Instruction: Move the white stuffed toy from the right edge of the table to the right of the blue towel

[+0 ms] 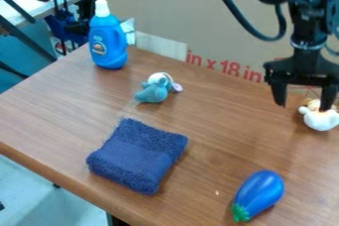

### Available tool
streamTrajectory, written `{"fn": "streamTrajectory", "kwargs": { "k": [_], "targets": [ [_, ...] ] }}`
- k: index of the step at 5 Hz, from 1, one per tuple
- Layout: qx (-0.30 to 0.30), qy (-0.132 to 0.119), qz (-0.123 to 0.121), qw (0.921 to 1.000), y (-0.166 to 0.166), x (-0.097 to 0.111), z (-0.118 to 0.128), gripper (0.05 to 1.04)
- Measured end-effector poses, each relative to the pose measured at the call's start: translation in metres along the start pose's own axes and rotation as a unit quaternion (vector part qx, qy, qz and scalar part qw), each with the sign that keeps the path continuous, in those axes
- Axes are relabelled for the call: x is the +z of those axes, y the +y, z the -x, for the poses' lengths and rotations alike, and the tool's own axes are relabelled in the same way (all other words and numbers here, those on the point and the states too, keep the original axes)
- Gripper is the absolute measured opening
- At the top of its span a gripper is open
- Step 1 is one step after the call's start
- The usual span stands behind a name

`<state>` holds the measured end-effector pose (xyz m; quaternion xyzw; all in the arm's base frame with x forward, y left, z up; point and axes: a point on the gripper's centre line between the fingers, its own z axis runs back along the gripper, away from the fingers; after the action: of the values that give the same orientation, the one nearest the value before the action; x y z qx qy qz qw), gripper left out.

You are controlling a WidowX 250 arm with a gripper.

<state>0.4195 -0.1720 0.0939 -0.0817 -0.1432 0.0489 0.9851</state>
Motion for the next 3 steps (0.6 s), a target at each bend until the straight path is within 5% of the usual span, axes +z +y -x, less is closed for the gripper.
{"fn": "streamTrajectory", "kwargs": {
  "k": [3],
  "targets": [
    [0.033,0.002,0.022,0.9992,-0.011,-0.030,-0.011,1.002]
  ]
}}
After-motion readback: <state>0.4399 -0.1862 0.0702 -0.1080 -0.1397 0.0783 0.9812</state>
